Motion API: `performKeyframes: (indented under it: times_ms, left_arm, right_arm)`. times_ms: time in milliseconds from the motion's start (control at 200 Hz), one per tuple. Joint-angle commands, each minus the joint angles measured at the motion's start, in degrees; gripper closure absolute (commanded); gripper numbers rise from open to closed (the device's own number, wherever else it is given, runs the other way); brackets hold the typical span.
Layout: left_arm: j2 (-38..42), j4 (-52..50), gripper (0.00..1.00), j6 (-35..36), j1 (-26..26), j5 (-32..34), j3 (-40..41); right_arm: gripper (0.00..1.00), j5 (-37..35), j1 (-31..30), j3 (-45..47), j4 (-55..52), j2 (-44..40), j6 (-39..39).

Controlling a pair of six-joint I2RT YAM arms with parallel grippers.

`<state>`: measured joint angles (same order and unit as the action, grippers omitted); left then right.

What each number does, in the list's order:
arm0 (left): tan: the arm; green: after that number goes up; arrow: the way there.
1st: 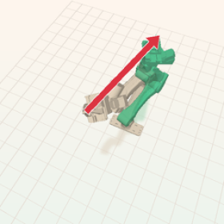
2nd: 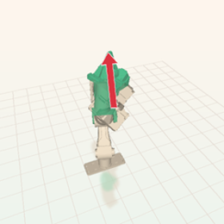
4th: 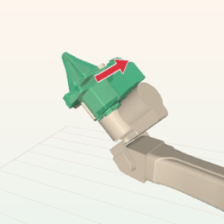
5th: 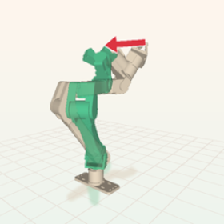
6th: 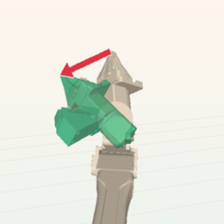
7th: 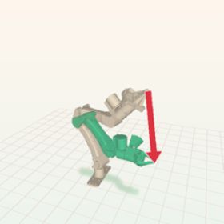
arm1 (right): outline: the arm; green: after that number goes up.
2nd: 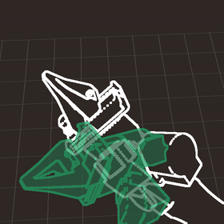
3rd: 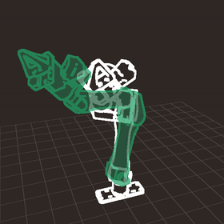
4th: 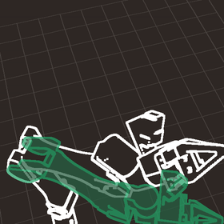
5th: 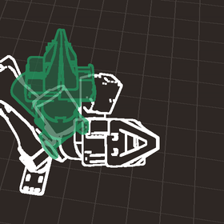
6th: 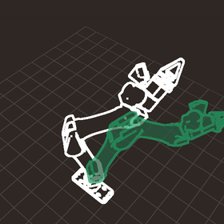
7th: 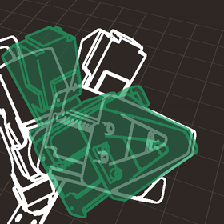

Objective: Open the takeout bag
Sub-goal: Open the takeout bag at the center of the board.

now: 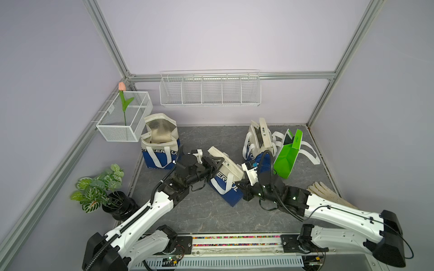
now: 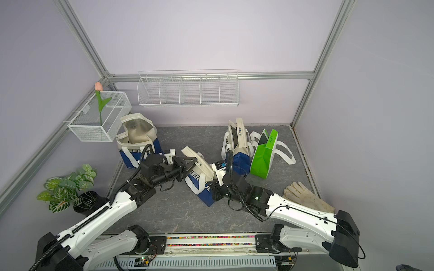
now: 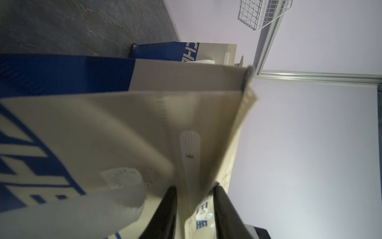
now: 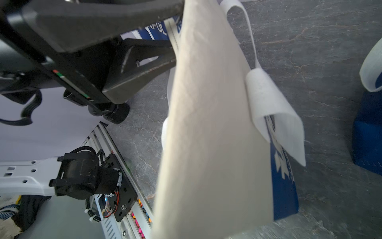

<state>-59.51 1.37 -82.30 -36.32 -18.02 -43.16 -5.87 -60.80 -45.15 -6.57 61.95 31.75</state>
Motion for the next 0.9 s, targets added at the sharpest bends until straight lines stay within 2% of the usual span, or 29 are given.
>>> performKeyframes:
  times_ms: [0,225,540,625,710,790,895]
  left_arm:
    - [-0.2,4.5,0.61,1.4,0.0,-1.4,0.2]
    - [-1.1,10.3,0.65,1.7,-0.8,-1.3,-0.4]
    - [-4.7,13.1,0.65,4.1,-3.9,-1.4,-1.1]
    - [-5.5,13.8,0.7,6.1,-4.9,-1.1,-1.3]
    - [-7.0,16.1,0.81,10.4,-5.5,-1.2,-1.7]
    - [-8.5,19.5,0.81,13.5,-5.5,-0.3,-1.0]
    - [-11.1,24.2,0.82,14.3,-5.5,0.1,-0.8]
  right_arm:
    - [0.93,2.6,-0.3,-0.9,2.7,-0.7,0.7]
    - [0.93,2.9,-0.2,-0.9,2.0,-0.3,0.8]
    - [0.93,2.3,0.2,0.0,2.0,-2.5,1.4]
    - [0.93,2.4,0.3,0.2,1.9,-3.1,1.2]
    - [0.93,2.3,0.3,0.2,1.7,-3.2,1.1]
    - [0.93,2.0,0.5,0.4,1.6,-3.3,1.0]
    - [0.93,1.8,0.7,0.4,0.7,-3.7,1.1]
